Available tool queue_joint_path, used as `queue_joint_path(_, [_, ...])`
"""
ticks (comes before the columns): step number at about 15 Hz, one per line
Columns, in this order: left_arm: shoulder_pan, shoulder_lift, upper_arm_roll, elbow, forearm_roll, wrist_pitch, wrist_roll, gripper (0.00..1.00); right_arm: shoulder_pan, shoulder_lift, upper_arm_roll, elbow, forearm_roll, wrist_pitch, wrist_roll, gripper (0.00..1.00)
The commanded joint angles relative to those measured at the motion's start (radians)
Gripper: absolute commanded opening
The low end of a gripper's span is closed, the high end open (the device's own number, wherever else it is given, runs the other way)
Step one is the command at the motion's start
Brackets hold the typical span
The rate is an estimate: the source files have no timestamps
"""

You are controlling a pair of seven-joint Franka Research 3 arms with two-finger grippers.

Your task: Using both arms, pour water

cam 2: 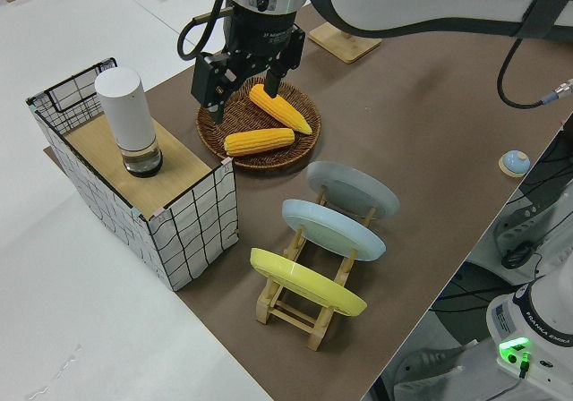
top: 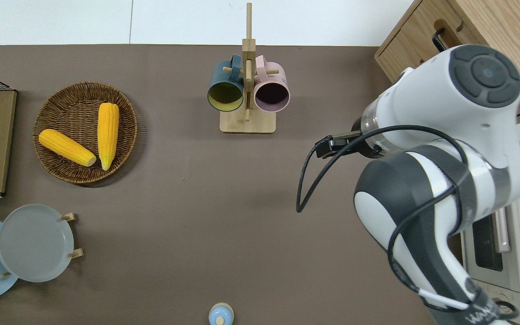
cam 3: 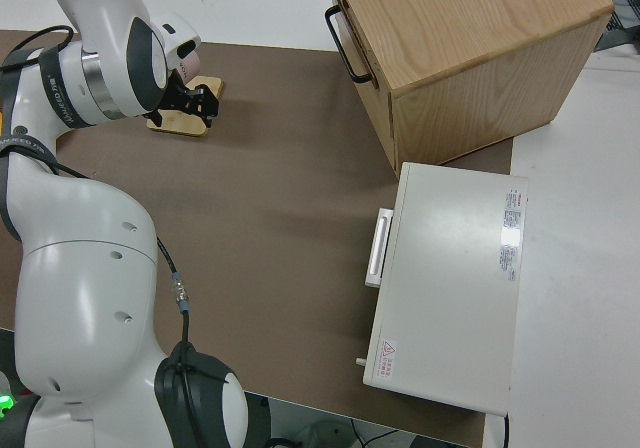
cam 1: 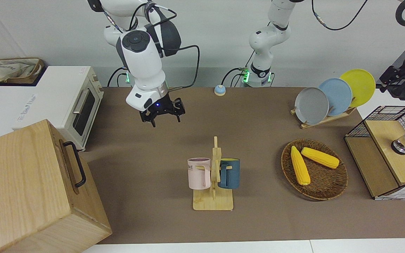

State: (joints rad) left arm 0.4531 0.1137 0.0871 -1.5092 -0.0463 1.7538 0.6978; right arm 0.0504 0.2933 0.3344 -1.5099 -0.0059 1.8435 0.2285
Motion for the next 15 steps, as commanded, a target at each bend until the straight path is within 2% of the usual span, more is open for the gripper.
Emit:
queue_joint_path(1, [0.074,0.029,-0.009,0.003,-0.069,0.070,0.126,0.99,0.038,0.082,0.000,0.007,-0.094,0.132,0.037,0.992])
queue_joint_path(4, [0.124,0.063,-0.009,-0.002,-0.193,0.133,0.166,0.99,0.077,0.128,0.000,0.013,-0.164,0.274,0.038,0.992])
queue_joint_path(7, [0.137,0.089,-0.012,-0.020,-0.225,0.284,0.183,0.99,0.088,0.193,0.000,0.022,-0.293,0.425,0.031,0.992])
queue_joint_path(8, [0.134,0.098,-0.016,-0.032,-0.271,0.350,0.183,0.99,0.089,0.216,0.000,0.042,-0.316,0.492,0.026,0.992])
queue_joint_path(11, [0.134,0.139,-0.029,-0.034,-0.409,0.430,0.209,0.99,0.091,0.242,0.000,0.066,-0.376,0.588,0.026,0.985])
queue_joint_path(13, [0.130,0.158,-0.030,-0.034,-0.499,0.453,0.256,0.99,0.089,0.257,0.000,0.083,-0.404,0.625,0.026,0.963])
queue_joint_path(15, [0.127,0.173,-0.032,-0.034,-0.523,0.476,0.279,0.99,0.088,0.267,0.000,0.089,-0.408,0.667,0.025,0.862])
